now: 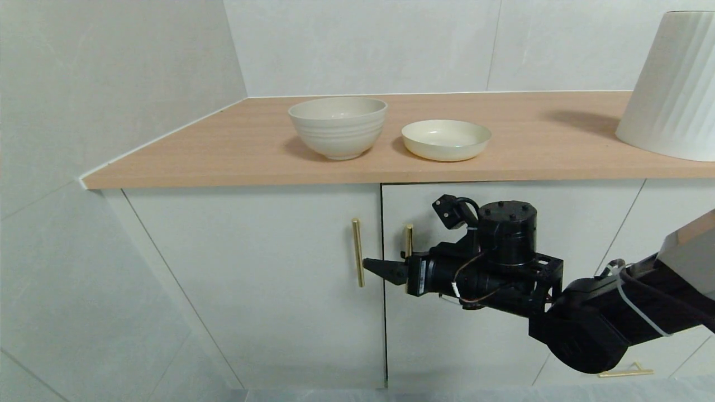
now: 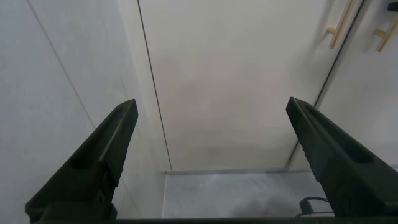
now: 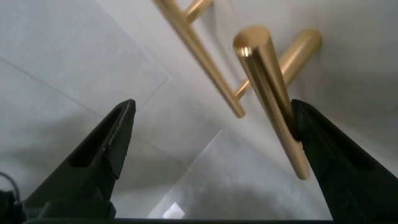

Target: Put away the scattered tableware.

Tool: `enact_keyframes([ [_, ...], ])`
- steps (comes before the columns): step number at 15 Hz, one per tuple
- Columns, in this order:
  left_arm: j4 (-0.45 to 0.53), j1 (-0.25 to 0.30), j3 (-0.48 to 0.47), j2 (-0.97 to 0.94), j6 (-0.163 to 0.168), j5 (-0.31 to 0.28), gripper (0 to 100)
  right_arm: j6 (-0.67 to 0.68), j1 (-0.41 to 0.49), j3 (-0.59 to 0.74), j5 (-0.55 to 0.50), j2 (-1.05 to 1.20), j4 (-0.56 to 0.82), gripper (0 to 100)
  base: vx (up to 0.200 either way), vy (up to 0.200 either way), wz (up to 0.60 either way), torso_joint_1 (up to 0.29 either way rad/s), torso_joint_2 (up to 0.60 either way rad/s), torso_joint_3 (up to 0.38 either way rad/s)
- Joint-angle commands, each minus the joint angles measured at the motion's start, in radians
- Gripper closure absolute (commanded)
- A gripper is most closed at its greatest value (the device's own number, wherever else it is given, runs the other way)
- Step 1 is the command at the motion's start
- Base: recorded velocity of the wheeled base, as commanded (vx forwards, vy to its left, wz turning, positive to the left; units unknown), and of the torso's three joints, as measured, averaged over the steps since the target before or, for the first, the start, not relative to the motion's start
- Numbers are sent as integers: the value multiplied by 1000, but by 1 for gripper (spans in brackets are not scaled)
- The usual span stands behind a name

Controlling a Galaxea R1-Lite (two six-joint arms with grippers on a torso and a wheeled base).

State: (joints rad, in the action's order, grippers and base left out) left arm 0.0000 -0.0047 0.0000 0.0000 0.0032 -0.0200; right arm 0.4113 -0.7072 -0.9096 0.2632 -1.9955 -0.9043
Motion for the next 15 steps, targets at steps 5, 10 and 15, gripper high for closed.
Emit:
enact_keyframes([
  [5, 0, 0, 0, 0, 0, 0, 0, 1, -37, 93, 62, 132, 34, 0, 0, 0, 0, 0, 0, 0],
  [10, 0, 0, -2, 0, 3, 0, 0, 1, -64, 195, 220, 250, 96, 0, 0, 0, 0, 0, 0, 0],
  [15, 0, 0, 0, 0, 1, 0, 0, 0, -66, 238, 220, 279, 87, 0, 0, 0, 0, 0, 0, 0],
])
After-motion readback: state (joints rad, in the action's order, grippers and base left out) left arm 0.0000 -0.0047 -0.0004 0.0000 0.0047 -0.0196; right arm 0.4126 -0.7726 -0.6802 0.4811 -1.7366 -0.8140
